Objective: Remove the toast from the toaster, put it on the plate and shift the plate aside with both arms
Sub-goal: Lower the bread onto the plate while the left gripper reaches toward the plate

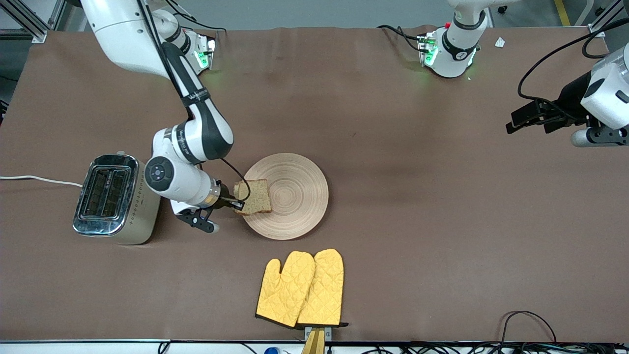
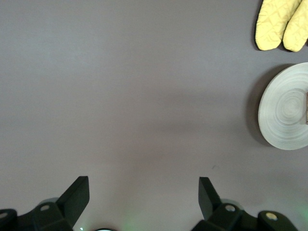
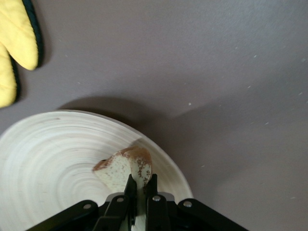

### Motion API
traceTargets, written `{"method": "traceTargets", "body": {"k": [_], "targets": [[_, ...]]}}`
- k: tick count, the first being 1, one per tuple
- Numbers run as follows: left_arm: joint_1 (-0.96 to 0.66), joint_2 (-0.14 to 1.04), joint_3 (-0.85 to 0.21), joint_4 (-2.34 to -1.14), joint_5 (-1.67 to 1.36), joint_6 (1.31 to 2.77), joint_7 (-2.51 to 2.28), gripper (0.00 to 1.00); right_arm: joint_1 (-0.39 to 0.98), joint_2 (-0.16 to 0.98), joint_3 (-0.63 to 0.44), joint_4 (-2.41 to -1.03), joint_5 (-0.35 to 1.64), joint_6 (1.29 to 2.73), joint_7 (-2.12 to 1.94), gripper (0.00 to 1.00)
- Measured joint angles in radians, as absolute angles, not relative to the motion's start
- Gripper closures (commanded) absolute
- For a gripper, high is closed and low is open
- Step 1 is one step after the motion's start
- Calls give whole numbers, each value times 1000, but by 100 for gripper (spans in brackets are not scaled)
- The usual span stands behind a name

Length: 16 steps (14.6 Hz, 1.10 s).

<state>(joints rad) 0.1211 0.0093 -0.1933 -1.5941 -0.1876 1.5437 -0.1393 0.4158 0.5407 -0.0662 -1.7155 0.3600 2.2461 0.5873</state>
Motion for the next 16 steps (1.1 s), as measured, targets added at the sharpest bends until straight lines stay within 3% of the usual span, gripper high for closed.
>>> {"method": "traceTargets", "body": {"k": [5,9,10,12,13,14,15,16], "targets": [[156,57,-193,-1594,-307,1542,-135,0,433,541,-60,-1747,376,2315,635,100],[152,159,-195,-1597,-441,1544,-82,0,466,541,-60,-1812,340,2380,635,100],[149,195,-197,-1597,-474,1555,-65,0,467,541,-60,-1815,328,2381,632,95],[142,267,-206,-1597,-528,1609,-31,0,464,541,-63,-1815,321,2380,616,52],[135,299,-208,-1597,-551,1637,-13,0,462,541,-65,-1816,313,2376,613,38],[125,329,-208,-1596,-580,1669,9,0,461,540,-69,-1816,300,2370,611,17],[111,355,-208,-1596,-608,1705,24,0,461,540,-72,-1816,277,2362,610,5],[93,379,-209,-1596,-632,1742,35,0,461,537,-74,-1816,243,2348,609,0]]}}
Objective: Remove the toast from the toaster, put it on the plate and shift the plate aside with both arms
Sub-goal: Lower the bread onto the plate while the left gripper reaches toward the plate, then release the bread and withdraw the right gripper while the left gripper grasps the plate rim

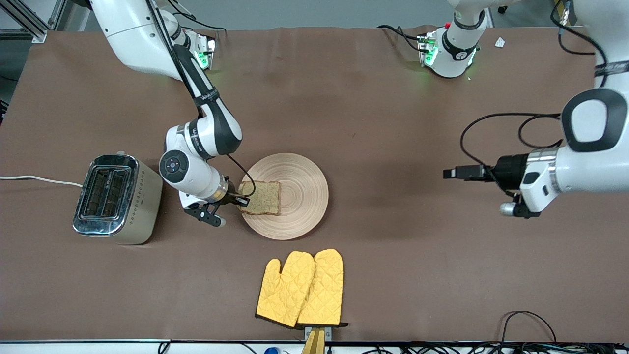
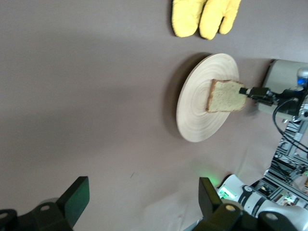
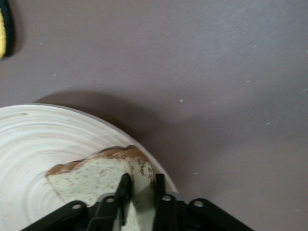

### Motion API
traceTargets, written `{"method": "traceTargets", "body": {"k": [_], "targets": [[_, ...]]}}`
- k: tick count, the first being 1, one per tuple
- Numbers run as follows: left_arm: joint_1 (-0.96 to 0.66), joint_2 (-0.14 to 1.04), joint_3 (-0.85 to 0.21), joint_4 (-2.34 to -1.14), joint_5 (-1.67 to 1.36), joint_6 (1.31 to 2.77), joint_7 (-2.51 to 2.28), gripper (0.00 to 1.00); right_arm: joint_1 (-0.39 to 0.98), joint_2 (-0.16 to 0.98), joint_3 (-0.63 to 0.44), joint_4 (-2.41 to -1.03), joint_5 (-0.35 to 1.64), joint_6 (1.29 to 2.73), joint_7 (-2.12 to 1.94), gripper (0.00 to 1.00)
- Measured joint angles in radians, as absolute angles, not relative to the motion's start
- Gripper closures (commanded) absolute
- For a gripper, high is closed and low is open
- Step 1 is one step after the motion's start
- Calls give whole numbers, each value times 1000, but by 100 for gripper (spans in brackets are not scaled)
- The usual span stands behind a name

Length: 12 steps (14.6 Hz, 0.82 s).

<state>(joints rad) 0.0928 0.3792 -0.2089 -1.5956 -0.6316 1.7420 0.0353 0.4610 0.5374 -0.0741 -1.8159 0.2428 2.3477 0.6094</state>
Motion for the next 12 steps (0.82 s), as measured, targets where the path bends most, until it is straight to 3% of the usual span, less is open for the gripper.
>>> {"method": "traceTargets", "body": {"k": [3,8,12], "targets": [[21,440,-210,-1594,-650,1845,39,0,460,519,-79,-1815,99,2294,610,0],[-23,557,-250,-1594,-724,1979,88,1,458,454,-148,-1772,43,2209,607,0],[-36,663,-309,-1593,-820,2058,255,10,439,365,-231,-1715,38,2119,523,0]]}}
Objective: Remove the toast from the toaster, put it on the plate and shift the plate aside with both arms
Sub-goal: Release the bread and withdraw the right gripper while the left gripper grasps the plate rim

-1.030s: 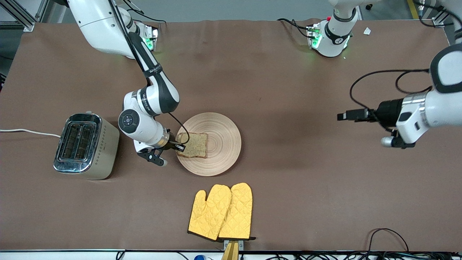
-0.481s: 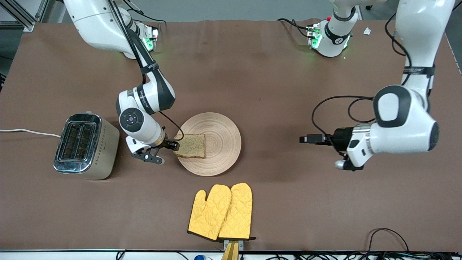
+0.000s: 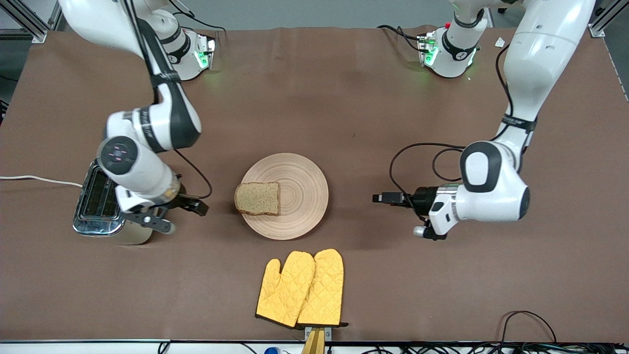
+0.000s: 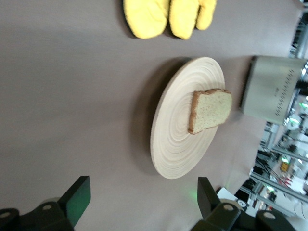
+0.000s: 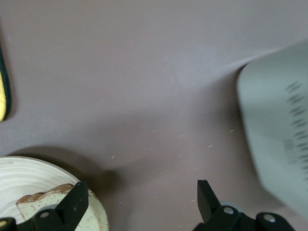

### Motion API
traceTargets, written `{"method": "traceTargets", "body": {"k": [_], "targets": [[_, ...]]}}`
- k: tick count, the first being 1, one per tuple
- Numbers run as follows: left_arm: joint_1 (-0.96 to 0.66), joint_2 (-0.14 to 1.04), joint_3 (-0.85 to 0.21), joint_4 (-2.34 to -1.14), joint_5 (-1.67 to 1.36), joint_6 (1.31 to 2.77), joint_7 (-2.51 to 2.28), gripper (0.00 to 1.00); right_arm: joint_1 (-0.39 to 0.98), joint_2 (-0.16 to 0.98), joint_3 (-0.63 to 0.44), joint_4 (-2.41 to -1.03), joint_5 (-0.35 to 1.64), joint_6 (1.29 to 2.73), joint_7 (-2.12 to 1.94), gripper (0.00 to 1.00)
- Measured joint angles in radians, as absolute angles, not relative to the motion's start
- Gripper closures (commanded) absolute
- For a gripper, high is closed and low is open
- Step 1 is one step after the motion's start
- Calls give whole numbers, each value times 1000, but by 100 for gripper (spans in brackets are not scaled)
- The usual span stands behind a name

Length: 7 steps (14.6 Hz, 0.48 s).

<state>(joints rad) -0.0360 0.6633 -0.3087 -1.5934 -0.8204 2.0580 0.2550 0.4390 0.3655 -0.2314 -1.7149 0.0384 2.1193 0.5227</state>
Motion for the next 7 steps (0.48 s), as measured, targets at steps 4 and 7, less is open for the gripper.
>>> {"method": "traceTargets", "body": {"k": [4,7], "targets": [[-72,754,-327,-1594,-962,2121,433,21,359,240,-245,-1709,37,2007,354,0],[-118,815,-328,-1593,-1066,2160,537,27,298,171,-247,-1662,37,1860,225,0]]}}
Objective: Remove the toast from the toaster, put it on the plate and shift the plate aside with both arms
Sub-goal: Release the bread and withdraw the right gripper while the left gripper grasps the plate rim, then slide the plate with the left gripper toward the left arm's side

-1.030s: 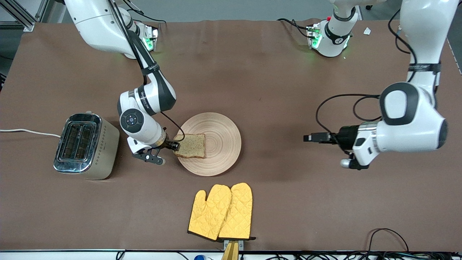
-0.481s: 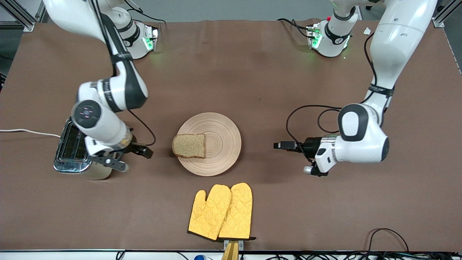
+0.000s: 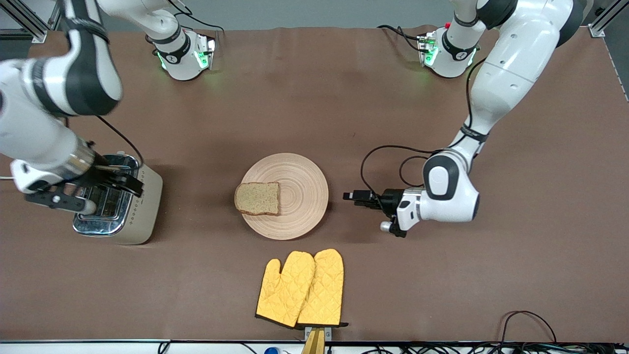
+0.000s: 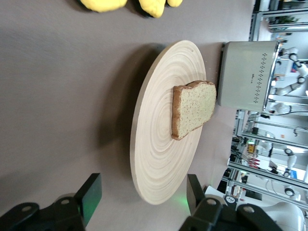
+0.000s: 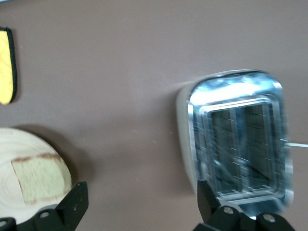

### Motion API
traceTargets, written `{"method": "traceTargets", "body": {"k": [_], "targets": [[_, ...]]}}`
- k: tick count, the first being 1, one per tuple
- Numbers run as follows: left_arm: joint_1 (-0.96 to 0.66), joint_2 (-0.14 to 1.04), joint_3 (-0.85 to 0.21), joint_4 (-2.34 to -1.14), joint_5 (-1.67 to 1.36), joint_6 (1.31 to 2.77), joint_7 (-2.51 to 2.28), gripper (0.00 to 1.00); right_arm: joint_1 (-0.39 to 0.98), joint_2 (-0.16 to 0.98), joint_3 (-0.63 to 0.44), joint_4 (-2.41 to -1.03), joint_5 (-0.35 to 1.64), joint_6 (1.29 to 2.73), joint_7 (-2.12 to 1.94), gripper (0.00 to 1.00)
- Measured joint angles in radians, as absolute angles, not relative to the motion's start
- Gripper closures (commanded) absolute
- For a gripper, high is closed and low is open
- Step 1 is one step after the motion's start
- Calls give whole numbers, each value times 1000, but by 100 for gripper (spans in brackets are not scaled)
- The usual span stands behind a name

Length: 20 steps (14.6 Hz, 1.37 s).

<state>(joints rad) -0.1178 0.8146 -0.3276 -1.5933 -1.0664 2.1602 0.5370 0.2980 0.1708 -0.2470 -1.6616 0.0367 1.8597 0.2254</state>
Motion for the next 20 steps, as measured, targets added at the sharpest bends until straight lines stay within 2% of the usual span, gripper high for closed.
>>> {"method": "traceTargets", "body": {"k": [4,7,11,12,15,16,20], "targets": [[-147,881,-329,-1591,-1124,2184,664,34,251,127,-247,-1552,36,1674,139,0],[-166,890,-329,-1587,-1145,2188,678,41,215,80,-254,-1527,34,1621,66,0],[-177,897,-330,-1585,-1147,2192,678,45,188,55,-250,-1528,10,1599,8,0],[-180,900,-330,-1585,-1149,2195,678,45,170,55,-222,-1530,7,1598,8,0],[-184,918,-330,-1583,-1151,2200,678,47,-62,55,46,-1530,-2,1588,8,0],[-185,928,-330,-1579,-1151,2202,678,48,-107,54,98,-1530,-4,1585,8,0],[-202,946,-330,-1551,-1157,2215,678,52,-122,49,107,-1529,-9,1576,2,0]]}}
